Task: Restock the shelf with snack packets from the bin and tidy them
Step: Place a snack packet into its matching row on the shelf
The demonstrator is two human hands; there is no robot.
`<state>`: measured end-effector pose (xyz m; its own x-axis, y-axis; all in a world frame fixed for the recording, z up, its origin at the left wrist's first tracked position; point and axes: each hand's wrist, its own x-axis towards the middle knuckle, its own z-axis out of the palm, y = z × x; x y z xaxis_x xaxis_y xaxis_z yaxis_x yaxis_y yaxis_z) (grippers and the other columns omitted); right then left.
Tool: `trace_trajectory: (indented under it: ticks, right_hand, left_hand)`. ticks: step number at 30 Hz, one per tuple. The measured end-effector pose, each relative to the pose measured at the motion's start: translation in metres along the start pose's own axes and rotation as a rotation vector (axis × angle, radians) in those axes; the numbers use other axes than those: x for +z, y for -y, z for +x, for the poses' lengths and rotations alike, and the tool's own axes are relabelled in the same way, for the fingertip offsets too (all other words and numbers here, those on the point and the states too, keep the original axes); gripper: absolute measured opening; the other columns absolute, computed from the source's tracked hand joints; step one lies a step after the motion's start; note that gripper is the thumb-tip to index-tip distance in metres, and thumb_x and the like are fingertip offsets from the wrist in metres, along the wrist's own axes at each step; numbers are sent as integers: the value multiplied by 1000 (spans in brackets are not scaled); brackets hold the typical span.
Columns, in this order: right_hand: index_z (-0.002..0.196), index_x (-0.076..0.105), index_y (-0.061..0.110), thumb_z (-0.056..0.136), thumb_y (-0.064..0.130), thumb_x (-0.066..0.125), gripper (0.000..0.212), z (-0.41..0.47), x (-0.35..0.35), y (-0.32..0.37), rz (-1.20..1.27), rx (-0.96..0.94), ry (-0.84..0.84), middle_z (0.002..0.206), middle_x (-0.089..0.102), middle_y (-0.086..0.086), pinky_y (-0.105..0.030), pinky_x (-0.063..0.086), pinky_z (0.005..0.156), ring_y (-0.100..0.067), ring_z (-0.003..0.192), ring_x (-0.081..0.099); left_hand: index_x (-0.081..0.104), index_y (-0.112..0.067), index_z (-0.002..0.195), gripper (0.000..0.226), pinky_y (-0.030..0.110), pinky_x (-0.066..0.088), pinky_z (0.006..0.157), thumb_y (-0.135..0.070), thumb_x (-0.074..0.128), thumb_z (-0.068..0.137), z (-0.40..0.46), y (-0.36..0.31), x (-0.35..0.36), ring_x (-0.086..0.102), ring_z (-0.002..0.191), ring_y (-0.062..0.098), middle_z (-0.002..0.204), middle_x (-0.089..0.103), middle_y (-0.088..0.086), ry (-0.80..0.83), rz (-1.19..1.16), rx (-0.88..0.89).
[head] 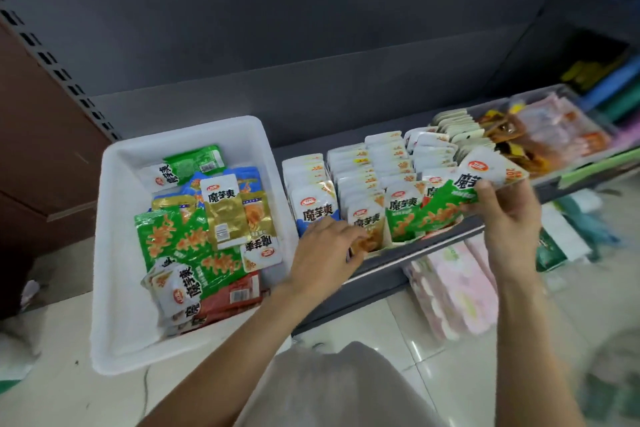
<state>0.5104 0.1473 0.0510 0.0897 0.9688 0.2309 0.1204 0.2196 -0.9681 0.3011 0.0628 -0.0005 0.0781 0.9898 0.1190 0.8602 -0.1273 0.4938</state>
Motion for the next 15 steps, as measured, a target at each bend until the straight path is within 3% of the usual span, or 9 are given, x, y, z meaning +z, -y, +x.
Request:
trace_trajectory:
  ticks: [4, 6, 8, 9, 13, 15]
  right_hand:
    - [100, 57, 30, 94, 14, 56, 17, 14, 11, -36, -112, 14, 87, 97, 66, 11, -34, 53, 79, -10, 89, 63]
    - [102, 57, 21, 94, 13, 55, 12, 18, 19, -52, -197, 27, 196, 98, 66, 6, -23, 51, 79, -6, 87, 63]
    - [102, 58, 6, 94, 9, 54, 9, 19, 26, -65, -361, 31, 294, 94, 65, -4, -8, 44, 68, 0, 75, 60]
    - [102, 59, 1, 93, 9, 55, 11, 19, 29, -70, -468, 9, 306, 93, 66, -9, -6, 40, 62, -3, 71, 58]
    - [104, 64, 7, 84, 13, 69, 21, 16, 31, -82, -657, -95, 127, 94, 62, -8, -37, 50, 73, -22, 80, 58]
    - [109, 62, 10, 83, 13, 70, 27, 10, 31, -73, -647, -138, 39, 104, 59, -7, -39, 52, 77, -23, 91, 60]
  left_hand:
    - [60, -28, 118, 29, 33, 34, 98, -34, 56, 90, 10, 3, 17, 50, 108, 18, 117, 63, -6, 97, 153, -11]
    - [61, -30, 116, 25, 32, 36, 95, -34, 55, 92, 11, 2, 21, 51, 106, 17, 117, 63, -8, 134, 200, -25]
    - [62, -32, 112, 22, 32, 40, 93, -34, 54, 93, 11, 2, 23, 53, 104, 16, 116, 63, -8, 159, 230, -35]
    - [63, -32, 111, 21, 32, 41, 93, -34, 54, 93, 11, 2, 24, 53, 103, 16, 115, 63, -8, 164, 225, -42]
    - [64, -32, 110, 21, 30, 42, 92, -35, 55, 92, 12, 3, 26, 53, 103, 12, 114, 62, -10, 157, 219, -48]
    - [65, -33, 109, 20, 29, 43, 90, -37, 56, 91, 12, 3, 25, 53, 101, 11, 112, 63, -11, 144, 195, -46]
